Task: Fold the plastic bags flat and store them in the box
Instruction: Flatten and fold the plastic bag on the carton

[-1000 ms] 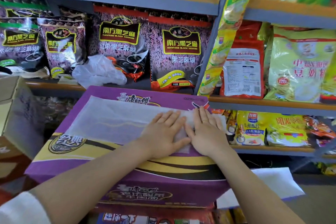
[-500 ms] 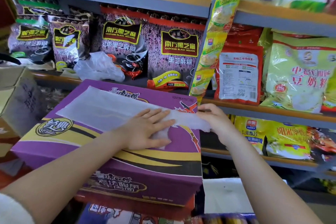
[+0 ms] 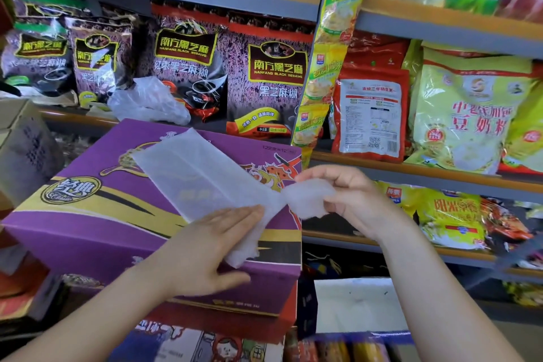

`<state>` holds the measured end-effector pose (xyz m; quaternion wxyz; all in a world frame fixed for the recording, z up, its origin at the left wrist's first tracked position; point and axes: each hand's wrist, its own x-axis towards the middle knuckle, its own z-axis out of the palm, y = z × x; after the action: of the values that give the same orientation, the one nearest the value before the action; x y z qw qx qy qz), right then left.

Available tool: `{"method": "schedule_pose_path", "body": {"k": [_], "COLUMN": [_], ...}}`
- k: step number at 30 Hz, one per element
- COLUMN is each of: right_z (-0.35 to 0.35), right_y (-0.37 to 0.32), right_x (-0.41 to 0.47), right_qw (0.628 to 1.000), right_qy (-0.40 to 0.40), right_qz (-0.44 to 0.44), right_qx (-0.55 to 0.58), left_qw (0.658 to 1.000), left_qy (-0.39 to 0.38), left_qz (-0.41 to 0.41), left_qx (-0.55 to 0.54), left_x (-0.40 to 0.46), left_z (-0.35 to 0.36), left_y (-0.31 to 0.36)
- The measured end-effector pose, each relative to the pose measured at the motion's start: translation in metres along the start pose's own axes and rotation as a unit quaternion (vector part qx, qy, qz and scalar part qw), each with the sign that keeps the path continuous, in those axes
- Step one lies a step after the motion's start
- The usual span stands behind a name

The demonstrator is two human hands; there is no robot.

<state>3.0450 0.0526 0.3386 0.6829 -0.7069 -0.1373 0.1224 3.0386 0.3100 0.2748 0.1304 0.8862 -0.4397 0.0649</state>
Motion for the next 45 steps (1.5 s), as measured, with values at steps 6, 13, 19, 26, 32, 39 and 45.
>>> {"method": "schedule_pose_path", "body": {"k": [6,13,19,26,32,39,45], "right_z": [0.021,0.052,0.051,0.049,0.043,0.045,0.034], "right_y": [-0.007,-0.006,0.028,0.038,0.032,0.039,0.043], "right_x": [0.023,0.073,0.108,0.124,0.133,0.135,0.139], "right_qw": [0.989,0.989,0.901,0.844,0.841,0.822,0.818], "right_qy": [0.11,0.106,0.159,0.223,0.183,0.196,0.191], "right_qz": [-0.081,-0.012,0.074,0.117,0.17,0.053,0.03], "right_qx": [-0.051,-0.098,-0.397,-0.474,-0.481,-0.531,-0.541], "left_qw": [0.972,0.784,0.919,0.963,0.979,0.974,0.954], "left_qy": [0.08,0.143,0.16,0.138,0.064,0.002,-0.057], "left_qz": [-0.057,-0.216,-0.302,-0.23,-0.187,-0.225,-0.292], "left_qx": [-0.213,-0.564,-0.194,-0.029,-0.058,-0.002,0.034], "left_x": [-0.017,-0.022,-0.016,-0.002,0.018,0.027,0.024], "left_z": [-0.001,-0.024,-0.024,-0.014,0.001,0.004,0.001], "left_y": [0.001,0.01,-0.007,-0.012,0.007,0.003,0.006]}}
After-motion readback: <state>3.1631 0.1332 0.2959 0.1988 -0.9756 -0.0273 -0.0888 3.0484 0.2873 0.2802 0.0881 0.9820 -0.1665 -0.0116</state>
